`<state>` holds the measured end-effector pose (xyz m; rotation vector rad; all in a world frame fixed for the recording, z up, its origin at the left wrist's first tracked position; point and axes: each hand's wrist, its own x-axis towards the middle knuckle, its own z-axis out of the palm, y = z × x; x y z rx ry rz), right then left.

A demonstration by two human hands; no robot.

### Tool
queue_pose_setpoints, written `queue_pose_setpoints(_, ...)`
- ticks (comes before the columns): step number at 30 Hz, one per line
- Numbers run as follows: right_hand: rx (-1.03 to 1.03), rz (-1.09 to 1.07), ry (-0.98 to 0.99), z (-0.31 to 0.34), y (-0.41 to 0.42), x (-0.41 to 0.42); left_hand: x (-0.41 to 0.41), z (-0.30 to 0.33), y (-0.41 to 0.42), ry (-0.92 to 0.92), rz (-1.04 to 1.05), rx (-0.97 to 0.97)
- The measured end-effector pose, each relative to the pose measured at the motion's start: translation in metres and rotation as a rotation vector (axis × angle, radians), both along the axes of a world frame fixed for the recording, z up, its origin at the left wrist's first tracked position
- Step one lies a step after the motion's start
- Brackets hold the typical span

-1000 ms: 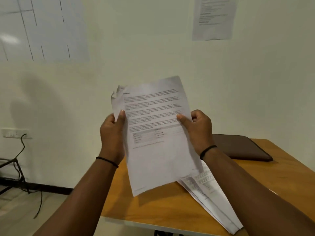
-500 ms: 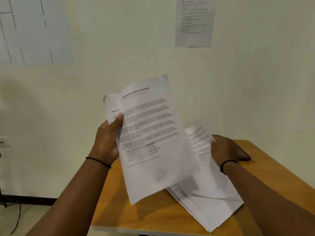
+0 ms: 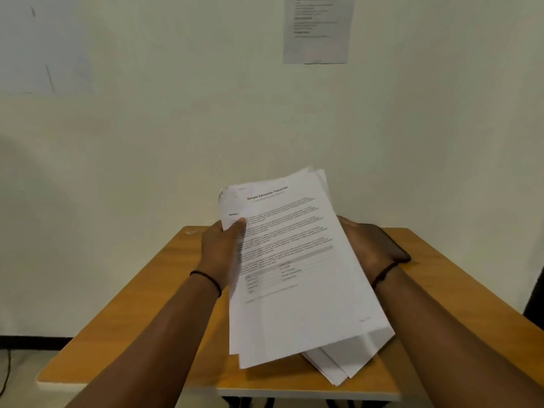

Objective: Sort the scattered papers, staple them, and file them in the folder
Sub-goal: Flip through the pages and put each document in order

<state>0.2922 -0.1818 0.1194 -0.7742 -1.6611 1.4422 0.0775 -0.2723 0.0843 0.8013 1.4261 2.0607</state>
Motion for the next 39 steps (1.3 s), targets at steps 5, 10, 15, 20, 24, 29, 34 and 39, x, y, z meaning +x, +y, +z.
queue_pose_setpoints(5,-0.081,0.143,0.028,-0.024,0.027,0.027,0.027,-0.026,0.026,0.239,0.101,-0.063)
queue_pose_setpoints(10,-0.075,-0.048,-0.165,-0.059,0.075,0.070,0.066,-0.051,0.071,0.021,0.037,-0.201)
queue_pose_setpoints(15,-0.215,-0.153,-0.228,-0.086,0.110,0.129,0.044,-0.080,0.083,0.382,0.342,-0.936)
queue_pose_setpoints(20,-0.232,-0.205,-0.379,-0.114,0.122,0.149,0.014,-0.088,0.079,0.245,0.343,-0.975)
queue_pose_setpoints(24,-0.188,-0.237,-0.475,-0.127,0.123,0.142,0.023,-0.084,0.096,-0.104,0.043,-0.758)
queue_pose_setpoints(29,-0.200,-0.188,-0.448,-0.129,0.126,0.138,0.053,-0.106,0.098,-0.241,0.091,-0.576)
queue_pose_setpoints(34,0.098,-0.456,-0.918,-0.133,0.130,0.147,0.044,-0.106,0.096,-0.150,0.071,-0.432)
queue_pose_setpoints(39,0.679,-0.668,-1.089,-0.130,0.104,0.095,0.010,-0.096,0.079,-0.104,0.090,-0.280)
